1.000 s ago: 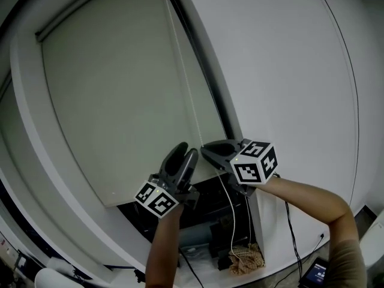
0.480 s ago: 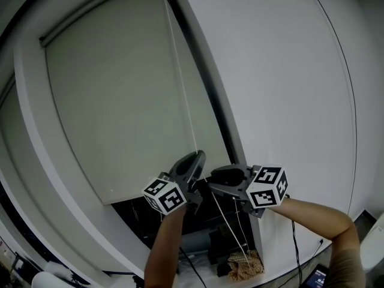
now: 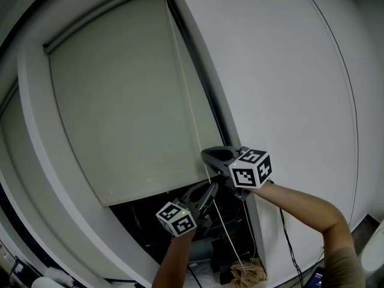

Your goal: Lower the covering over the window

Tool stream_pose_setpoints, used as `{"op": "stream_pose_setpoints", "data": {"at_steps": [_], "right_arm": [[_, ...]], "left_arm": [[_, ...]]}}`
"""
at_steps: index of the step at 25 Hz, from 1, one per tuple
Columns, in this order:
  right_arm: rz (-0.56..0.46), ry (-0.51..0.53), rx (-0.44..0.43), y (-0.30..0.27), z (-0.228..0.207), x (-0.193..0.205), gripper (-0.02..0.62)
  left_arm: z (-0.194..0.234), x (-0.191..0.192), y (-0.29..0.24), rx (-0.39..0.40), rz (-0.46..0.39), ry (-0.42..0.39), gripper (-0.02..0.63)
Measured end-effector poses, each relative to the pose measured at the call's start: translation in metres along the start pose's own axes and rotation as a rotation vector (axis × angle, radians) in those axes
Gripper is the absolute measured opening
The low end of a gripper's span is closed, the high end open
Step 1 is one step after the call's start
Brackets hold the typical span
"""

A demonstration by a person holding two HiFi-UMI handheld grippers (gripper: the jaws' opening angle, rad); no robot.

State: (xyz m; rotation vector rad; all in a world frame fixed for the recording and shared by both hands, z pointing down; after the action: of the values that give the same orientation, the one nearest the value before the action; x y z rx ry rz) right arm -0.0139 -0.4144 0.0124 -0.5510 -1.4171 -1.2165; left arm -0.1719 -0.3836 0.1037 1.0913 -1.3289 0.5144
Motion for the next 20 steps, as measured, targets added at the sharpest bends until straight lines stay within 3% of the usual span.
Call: {"op": "stream_pose_setpoints", "data": {"at_steps": [4, 7, 8, 10, 11, 12, 14, 20], "right_arm": [[0.053, -0.003, -0.021, 0.013, 0.010, 0.024, 0.003], [-0.049, -0.031, 0.004, 0.023, 0.005, 0.016, 0.005], [-0.082, -0.039, 0.008, 0.019, 0.001, 0.007, 0.018], [-0.115, -0.046, 0.027, 0.007, -0.008, -0.011, 0.113], [-0.122, -0.049, 0.036, 0.001, -0.013, -0.020, 0.120], [-0.122, -0.061, 0.039, -0.004, -0.016, -0.027, 0.120], [-0.101, -0.112, 0.028, -0.007, -0.020, -0.035, 0.028], [-0.024, -0.169, 0.011, -0.011, -0.020, -0.035, 0.011]], "left_arm": [[0.004, 0.003, 0.007, 0.034, 0.009, 0.022, 0.021], [0.003, 0.009, 0.004, 0.043, 0.027, 0.015, 0.021], [0.003, 0.008, 0.002, 0.043, 0.025, 0.014, 0.021], [0.001, 0.003, -0.003, 0.046, 0.021, 0.006, 0.021], [0.000, 0.000, -0.006, 0.049, 0.020, 0.004, 0.021], [-0.003, -0.003, -0.009, 0.051, 0.020, 0.004, 0.021], [-0.007, -0.006, -0.011, 0.052, 0.024, -0.002, 0.021], [0.000, -0.014, -0.012, 0.117, 0.079, -0.030, 0.023]]}}
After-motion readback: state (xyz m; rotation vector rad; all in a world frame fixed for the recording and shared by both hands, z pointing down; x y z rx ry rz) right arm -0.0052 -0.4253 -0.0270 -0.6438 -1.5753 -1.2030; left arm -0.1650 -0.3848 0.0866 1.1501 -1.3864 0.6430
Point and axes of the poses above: the fingertips, and each gripper's own axes: y backward along the fingers, z to its left, x out of its underside, the point moved 10 cm from there along y, backward along the fingers, and after that the axes turned 2 degrees about -z, right-handed, at the moved point
